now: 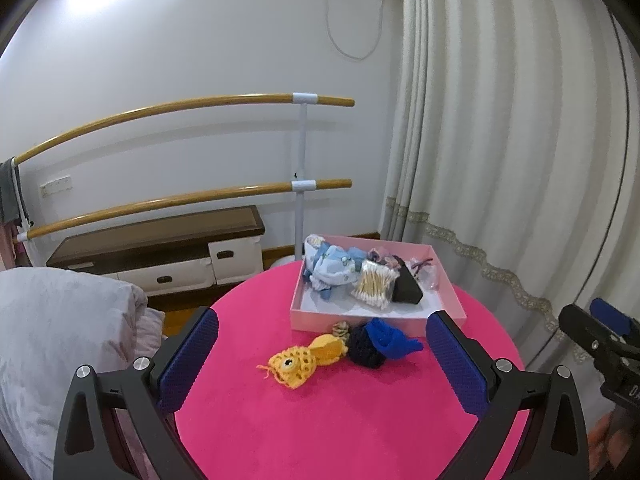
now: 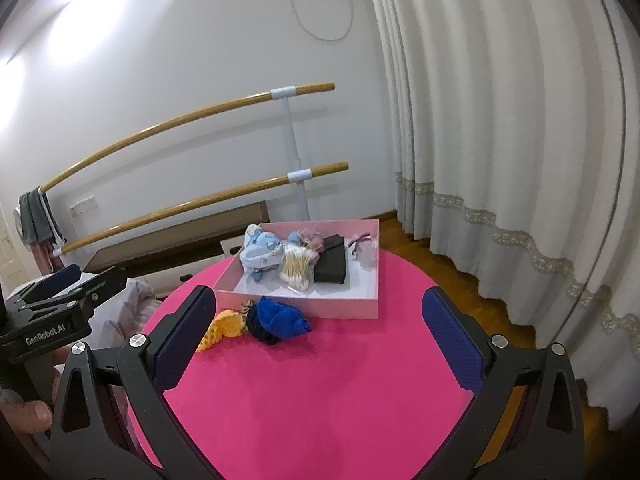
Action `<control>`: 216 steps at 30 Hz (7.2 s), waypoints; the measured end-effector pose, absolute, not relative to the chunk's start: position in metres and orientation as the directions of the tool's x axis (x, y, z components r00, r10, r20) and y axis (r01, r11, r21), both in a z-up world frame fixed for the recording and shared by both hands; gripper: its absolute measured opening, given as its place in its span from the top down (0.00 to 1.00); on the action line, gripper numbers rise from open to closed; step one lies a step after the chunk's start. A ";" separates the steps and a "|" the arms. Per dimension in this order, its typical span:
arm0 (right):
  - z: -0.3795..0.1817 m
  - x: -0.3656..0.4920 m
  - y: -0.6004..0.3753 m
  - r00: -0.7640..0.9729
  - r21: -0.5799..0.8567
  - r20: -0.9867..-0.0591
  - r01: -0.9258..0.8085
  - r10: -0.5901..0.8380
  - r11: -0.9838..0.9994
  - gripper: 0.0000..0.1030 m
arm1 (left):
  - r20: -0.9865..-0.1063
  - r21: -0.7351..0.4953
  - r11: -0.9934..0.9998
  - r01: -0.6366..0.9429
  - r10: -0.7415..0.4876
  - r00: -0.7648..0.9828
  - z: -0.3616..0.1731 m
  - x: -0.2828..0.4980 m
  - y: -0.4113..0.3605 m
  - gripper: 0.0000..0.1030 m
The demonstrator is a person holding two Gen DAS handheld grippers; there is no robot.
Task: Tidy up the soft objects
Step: 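Withdraw both tools from the box back toward the remaining items, then grasp the yellow crochet toy with the left tool while the right tool grasps the blue knit item, then lift the yellow toy with the left tool while the right tool lifts the blue knit item, then open the left tool to set the yellow toy down while the right tool holds the blue item, then grasp and lift the dark knit scrunchie with the left tool while the right tool holds the blue item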
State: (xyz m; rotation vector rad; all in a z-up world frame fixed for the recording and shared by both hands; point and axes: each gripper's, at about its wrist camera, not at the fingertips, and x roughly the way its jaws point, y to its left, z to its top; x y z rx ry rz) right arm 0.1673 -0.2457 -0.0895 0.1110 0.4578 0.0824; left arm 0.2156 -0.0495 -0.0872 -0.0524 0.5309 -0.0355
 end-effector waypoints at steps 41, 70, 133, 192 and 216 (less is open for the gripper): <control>-0.130 0.213 -0.235 0.823 0.116 -0.553 -0.077 0.129 0.990 0.00 | -0.618 -0.052 0.999 0.003 -0.035 0.785 -0.155 0.263 -0.025 0.00; -0.242 0.339 -0.197 0.614 0.219 -0.744 -0.147 0.263 0.964 0.00 | -0.786 -0.022 1.000 0.022 -0.031 0.617 -0.298 0.424 -0.021 0.25; -0.261 0.234 -0.250 0.547 0.215 -0.804 -0.100 0.234 0.972 0.37 | -0.745 -0.052 0.989 0.141 -0.133 0.654 -0.234 0.295 -0.061 0.78; -0.217 0.207 -0.271 0.632 0.340 -0.678 -0.184 0.376 0.922 0.77 | -0.657 0.022 0.965 0.261 -0.183 0.732 -0.226 0.257 -0.123 0.00; -0.223 0.209 -0.282 0.626 0.343 -0.686 -0.172 0.372 0.923 0.78 | -0.779 -0.132 0.880 0.457 -0.377 0.501 -0.293 0.335 -0.169 0.85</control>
